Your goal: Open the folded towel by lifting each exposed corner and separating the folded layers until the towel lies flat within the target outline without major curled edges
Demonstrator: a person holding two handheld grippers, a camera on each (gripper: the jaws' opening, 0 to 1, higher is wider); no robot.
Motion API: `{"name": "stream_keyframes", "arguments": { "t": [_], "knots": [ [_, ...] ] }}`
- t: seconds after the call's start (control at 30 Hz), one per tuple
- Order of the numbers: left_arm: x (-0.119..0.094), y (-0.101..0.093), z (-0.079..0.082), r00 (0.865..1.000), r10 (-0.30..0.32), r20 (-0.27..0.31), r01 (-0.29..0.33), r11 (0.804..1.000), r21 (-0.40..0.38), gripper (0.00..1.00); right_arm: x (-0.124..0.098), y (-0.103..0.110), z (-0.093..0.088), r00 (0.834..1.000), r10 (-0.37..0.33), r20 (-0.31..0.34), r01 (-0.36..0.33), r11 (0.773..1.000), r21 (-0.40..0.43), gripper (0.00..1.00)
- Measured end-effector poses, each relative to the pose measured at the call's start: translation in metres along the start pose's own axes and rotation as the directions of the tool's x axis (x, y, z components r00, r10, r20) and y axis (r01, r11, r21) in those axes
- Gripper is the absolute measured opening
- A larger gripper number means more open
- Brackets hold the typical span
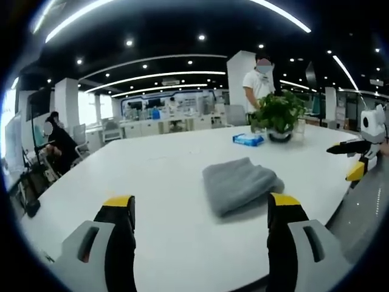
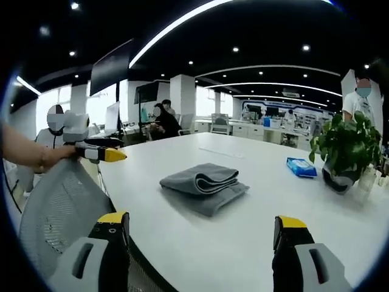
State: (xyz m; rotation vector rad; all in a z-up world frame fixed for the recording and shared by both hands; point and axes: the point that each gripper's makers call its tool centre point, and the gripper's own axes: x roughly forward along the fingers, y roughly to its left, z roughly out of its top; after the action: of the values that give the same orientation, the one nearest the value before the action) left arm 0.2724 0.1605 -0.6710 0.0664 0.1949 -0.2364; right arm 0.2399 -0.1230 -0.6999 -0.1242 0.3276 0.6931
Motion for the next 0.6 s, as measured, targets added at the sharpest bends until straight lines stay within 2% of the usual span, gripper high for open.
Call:
{"name": "stream_keyframes", "arguments": {
  "t": [0.6],
  "knots": [
    [-0.0001,-0.0017,-0.0025,1.000,0.002,-0.018,-0.001,1.000,0.014,0.89,-0.0010,0.0005,0.0013,1.000,0.004,0.009,-0.004,1.000,0.010,1.00]
  ]
}}
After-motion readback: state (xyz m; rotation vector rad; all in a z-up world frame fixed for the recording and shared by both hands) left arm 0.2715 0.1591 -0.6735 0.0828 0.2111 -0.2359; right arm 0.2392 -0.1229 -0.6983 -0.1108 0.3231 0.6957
